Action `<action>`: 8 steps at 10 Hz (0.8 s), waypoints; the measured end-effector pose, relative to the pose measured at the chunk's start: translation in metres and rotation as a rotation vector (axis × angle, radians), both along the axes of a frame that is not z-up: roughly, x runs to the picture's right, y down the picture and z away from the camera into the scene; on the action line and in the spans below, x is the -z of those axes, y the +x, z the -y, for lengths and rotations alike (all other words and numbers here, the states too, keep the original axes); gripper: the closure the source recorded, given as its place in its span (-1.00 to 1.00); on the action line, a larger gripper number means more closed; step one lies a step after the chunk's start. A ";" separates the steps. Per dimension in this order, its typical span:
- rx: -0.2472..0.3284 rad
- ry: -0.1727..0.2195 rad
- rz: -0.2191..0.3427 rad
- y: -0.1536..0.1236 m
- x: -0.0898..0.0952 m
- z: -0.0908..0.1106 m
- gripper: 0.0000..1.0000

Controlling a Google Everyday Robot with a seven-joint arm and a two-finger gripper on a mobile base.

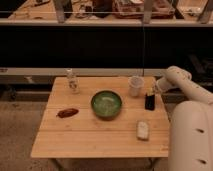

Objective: Push the eraser across the table

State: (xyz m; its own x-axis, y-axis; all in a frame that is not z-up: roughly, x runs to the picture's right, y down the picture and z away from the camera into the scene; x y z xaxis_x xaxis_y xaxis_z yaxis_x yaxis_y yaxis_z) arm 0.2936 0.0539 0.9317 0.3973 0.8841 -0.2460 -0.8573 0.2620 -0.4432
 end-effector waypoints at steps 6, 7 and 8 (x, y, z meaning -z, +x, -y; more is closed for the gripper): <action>0.078 -0.122 -0.065 -0.010 0.095 -0.101 1.00; 0.065 -0.119 -0.088 -0.008 0.100 -0.100 1.00; 0.045 -0.108 -0.109 -0.006 0.101 -0.092 1.00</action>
